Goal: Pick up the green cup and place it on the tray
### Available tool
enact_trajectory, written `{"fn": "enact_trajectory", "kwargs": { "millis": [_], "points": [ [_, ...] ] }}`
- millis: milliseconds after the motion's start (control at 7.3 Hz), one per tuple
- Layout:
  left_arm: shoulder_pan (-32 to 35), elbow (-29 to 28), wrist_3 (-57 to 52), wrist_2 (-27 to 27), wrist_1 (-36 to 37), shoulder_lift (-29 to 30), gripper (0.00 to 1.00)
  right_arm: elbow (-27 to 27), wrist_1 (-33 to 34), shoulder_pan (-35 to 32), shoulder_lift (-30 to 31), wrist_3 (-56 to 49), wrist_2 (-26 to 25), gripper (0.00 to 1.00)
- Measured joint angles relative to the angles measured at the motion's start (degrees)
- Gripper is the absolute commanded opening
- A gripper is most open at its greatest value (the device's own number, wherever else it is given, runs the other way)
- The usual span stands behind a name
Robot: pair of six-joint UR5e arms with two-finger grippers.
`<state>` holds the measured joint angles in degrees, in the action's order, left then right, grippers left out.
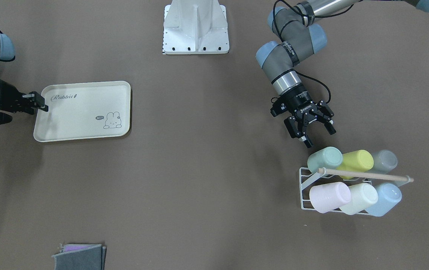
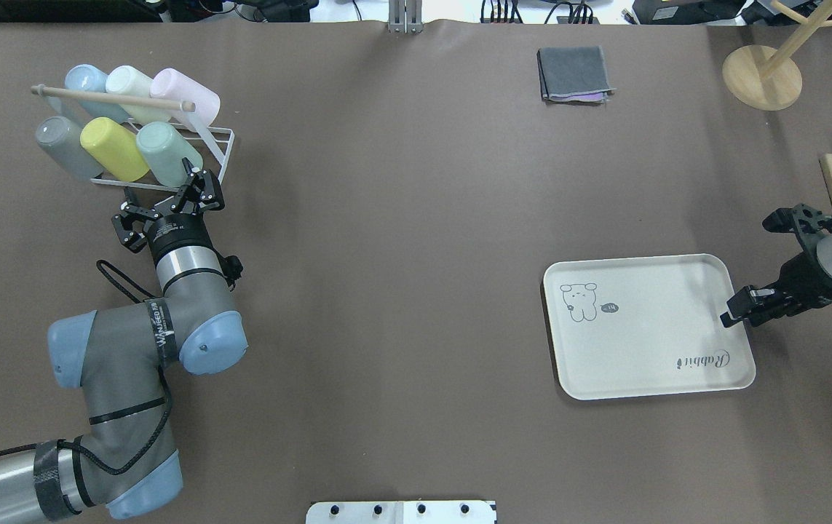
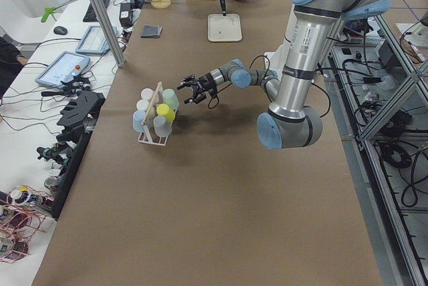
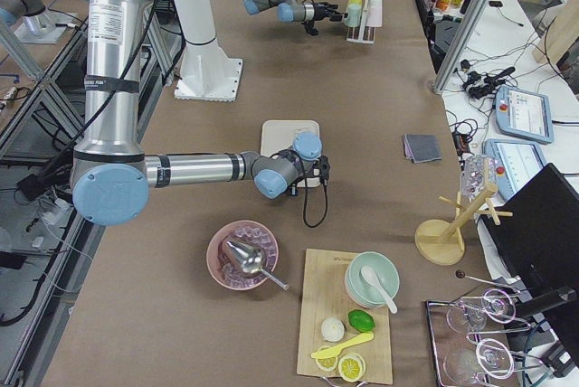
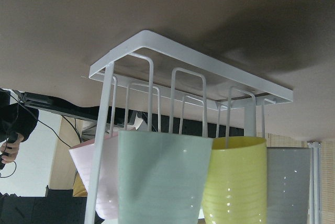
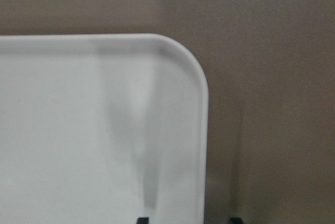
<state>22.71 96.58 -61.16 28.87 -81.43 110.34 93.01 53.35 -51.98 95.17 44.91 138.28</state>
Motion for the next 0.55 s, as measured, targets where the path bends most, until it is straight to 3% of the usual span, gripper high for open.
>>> {"fn": "enact_trajectory", "kwargs": {
  "millis": [274, 411, 548],
  "points": [
    [0.14, -2.11, 0.07, -1.05, -0.12, 0.83, 0.99, -0.29, 0.0, 0.03, 0.01, 0.0, -0.26, 0.59],
    [0.18, -3.2, 0.07, -1.27, -0.18, 1.41, 0.99, -0.44, 0.02, 0.03, 0.02, 0.0, -0.43, 0.54],
    [0.24, -4.3, 0.06, -1.68, -0.49, 1.81, 0.99, -0.5, 0.06, 0.03, 0.02, -0.01, -0.49, 0.36]
  ]
}}
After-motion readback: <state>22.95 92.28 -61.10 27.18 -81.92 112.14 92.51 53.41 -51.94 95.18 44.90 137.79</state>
